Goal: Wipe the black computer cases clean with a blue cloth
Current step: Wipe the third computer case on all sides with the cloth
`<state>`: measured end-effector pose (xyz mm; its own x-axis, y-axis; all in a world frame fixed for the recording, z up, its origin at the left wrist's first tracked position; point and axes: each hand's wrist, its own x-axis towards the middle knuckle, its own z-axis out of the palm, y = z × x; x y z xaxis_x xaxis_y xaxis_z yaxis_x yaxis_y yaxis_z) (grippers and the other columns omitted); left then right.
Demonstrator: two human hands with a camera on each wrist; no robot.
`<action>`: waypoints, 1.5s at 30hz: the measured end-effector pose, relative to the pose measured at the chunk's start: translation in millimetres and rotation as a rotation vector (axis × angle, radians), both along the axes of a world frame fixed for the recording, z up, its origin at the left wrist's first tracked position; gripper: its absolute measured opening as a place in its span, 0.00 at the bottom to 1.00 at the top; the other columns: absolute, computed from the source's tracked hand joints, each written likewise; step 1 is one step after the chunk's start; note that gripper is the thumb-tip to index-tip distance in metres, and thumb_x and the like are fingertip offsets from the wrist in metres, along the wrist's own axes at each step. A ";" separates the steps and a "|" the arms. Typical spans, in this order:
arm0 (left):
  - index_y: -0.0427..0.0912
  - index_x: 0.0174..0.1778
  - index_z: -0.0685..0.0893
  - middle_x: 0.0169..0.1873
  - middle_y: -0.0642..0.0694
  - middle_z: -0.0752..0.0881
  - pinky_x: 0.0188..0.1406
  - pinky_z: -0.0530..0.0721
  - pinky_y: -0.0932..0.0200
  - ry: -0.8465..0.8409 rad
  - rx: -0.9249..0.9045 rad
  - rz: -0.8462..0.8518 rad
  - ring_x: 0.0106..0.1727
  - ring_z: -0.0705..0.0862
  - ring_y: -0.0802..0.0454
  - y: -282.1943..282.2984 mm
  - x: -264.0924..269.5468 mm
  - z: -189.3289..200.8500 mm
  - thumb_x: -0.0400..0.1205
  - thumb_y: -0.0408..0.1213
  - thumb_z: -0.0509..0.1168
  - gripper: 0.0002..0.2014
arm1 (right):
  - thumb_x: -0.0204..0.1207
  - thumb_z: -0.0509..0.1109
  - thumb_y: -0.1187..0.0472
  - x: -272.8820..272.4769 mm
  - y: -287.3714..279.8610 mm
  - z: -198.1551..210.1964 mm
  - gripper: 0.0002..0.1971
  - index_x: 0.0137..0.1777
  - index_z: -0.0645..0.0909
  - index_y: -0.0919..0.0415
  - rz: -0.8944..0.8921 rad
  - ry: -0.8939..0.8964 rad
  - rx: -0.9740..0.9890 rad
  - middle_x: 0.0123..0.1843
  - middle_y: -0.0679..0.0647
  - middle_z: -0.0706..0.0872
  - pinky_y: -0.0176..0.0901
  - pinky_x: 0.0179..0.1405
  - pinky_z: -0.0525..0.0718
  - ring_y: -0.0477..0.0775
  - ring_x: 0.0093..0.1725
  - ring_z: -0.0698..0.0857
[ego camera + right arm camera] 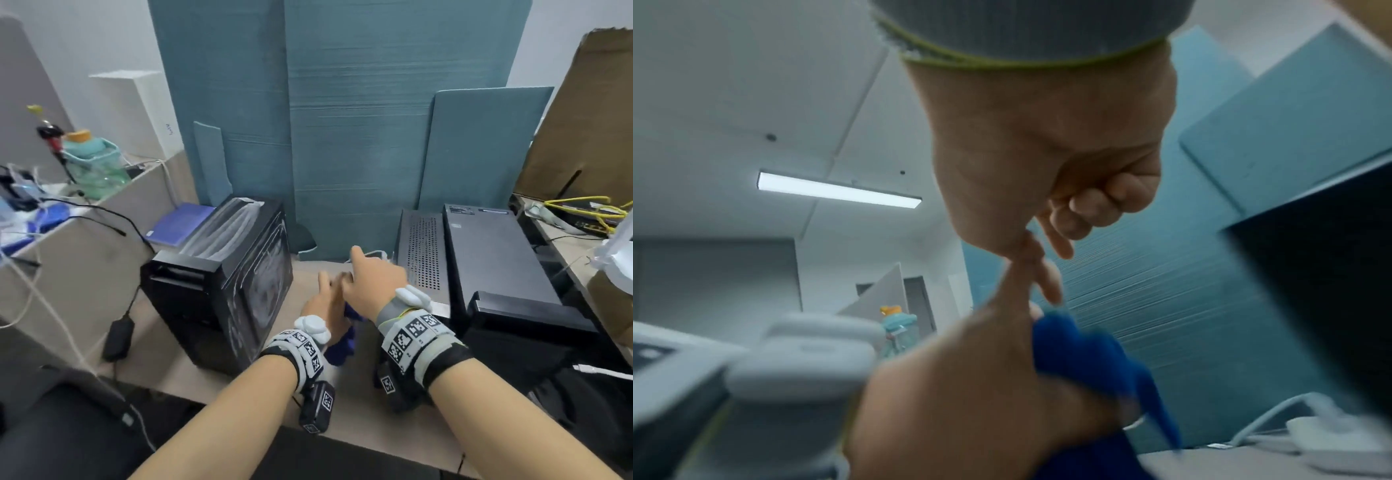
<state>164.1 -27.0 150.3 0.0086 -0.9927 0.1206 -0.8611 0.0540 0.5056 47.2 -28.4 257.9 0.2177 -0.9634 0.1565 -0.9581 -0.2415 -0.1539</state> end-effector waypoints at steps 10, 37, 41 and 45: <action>0.51 0.49 0.69 0.53 0.48 0.60 0.46 0.86 0.43 -0.004 -0.439 0.305 0.41 0.73 0.42 40.0 127.4 125.4 0.65 0.24 0.65 0.23 | 0.79 0.62 0.51 100.8 5.0 13.5 0.09 0.55 0.67 0.50 0.321 -0.276 0.006 0.50 0.50 0.75 0.51 0.37 0.76 0.67 0.47 0.85; 0.48 0.45 0.77 0.43 0.49 0.80 0.49 0.77 0.44 0.080 -0.270 0.130 0.47 0.77 0.44 25.5 370.2 60.2 0.89 0.40 0.52 0.11 | 0.86 0.54 0.57 294.3 1.5 -9.1 0.08 0.48 0.74 0.53 0.278 -0.247 0.018 0.49 0.53 0.86 0.53 0.50 0.73 0.66 0.48 0.82; 0.46 0.54 0.82 0.50 0.50 0.83 0.53 0.72 0.56 0.124 -0.375 0.173 0.50 0.70 0.51 24.3 350.6 47.8 0.89 0.38 0.54 0.10 | 0.89 0.50 0.48 317.5 11.5 -11.3 0.13 0.47 0.68 0.53 0.207 -0.089 -0.072 0.49 0.52 0.86 0.51 0.41 0.71 0.66 0.46 0.85; 0.47 0.48 0.79 0.44 0.52 0.78 0.52 0.76 0.50 0.229 -0.381 -0.026 0.49 0.73 0.48 31.5 343.0 49.9 0.89 0.43 0.51 0.12 | 0.87 0.47 0.43 295.1 6.4 -5.6 0.21 0.37 0.69 0.52 0.146 0.008 -0.081 0.43 0.53 0.89 0.49 0.38 0.73 0.64 0.41 0.86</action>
<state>507.1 4.5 200.1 0.0538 -0.8781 0.4754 -0.7250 0.2930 0.6233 342.3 -22.0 252.3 0.3561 -0.9056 0.2302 -0.9130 -0.3897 -0.1205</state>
